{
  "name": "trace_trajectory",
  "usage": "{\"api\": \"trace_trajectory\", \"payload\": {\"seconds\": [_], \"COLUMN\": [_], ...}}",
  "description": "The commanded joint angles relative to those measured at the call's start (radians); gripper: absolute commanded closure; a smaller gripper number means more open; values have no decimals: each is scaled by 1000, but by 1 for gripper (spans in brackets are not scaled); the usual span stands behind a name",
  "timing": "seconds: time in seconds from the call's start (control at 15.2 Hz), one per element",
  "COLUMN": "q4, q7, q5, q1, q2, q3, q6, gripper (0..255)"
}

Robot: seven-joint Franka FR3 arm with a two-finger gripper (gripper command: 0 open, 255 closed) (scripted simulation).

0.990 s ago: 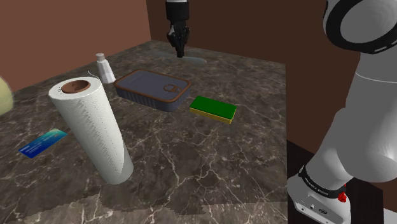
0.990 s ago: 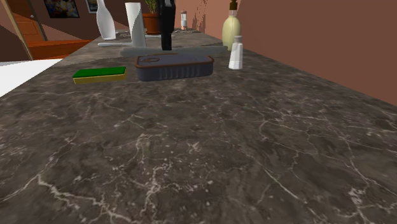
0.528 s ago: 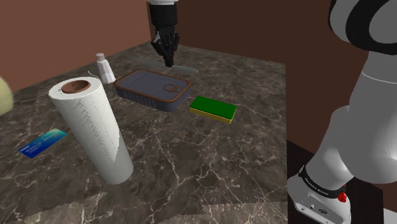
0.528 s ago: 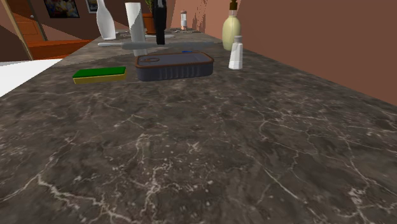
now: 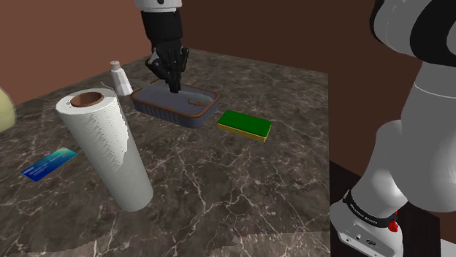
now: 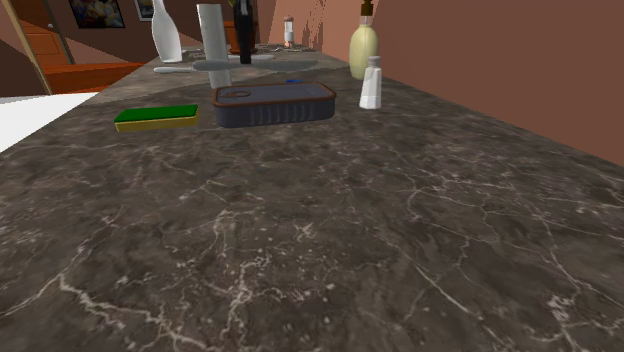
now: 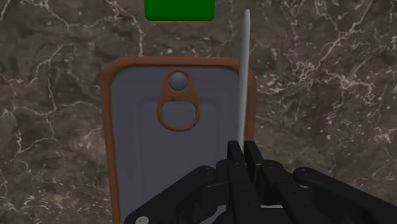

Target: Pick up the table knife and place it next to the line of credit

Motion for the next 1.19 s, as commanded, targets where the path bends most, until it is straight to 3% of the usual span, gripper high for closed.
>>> {"api": "trace_trajectory", "payload": {"seconds": [0.0,0.66,0.92,1.12], "q4": [20,232,409,610], "q7": [46,264,344,389], "q5": [-3,-38,-63,-86], "q1": [29,192,274,341], "q2": [16,171,288,411], "q3": [16,87,103,106], "q6": [-4,-60,-121,-198], "gripper": [255,255,255,255]}}
